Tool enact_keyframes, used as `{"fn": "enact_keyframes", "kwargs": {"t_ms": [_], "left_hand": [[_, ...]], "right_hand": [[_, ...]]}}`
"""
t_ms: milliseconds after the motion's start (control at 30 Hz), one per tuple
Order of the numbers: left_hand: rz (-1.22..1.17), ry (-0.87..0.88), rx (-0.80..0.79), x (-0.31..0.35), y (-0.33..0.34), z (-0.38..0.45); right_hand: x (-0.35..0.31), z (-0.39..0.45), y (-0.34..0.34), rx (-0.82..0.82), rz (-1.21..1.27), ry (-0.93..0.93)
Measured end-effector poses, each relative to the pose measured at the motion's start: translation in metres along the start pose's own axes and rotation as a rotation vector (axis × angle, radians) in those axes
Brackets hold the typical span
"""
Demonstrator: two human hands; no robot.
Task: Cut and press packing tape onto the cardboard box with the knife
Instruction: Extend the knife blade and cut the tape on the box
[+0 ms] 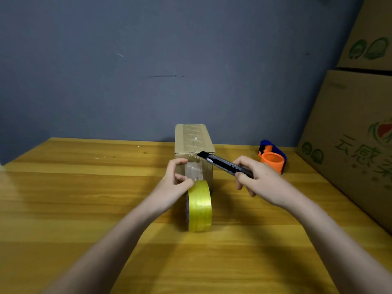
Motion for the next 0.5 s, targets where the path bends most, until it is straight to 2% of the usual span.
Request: {"fn": "enact_keyframes", "kwargs": {"t_ms": [100, 200, 333, 500], "left_hand": [[-0.015, -0.005, -0.008, 0.001, 0.0, 0.001], [-0.026, -0.004, -0.033, 0.001, 0.003, -0.001], [-0.03, -0.006, -0.057, 0.001, 0.004, -0.003], [-0.024, -0.004, -0.05, -0.002, 0.003, -0.001]], "right_hand": [[-0.007, -0.001, 0.001, -0.031, -0.298, -0.036], [-0.023, -0.002, 0.003, 0.022, -0.57, -0.178], [-0.035, -0.002, 0.013, 0.066, -0.713, -0.332], [-0.037, 0.003, 0.02, 0.145, -0.856, -0.398]]}}
Point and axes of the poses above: each hand's wrist, its own z-axis towards the middle knuckle, its own y-axis out of the palm, x = y × z, the point moved 8 cm from there along z, towards the middle knuckle, and after that the axes turned 7 degrees about z, right-handed, at the moved point
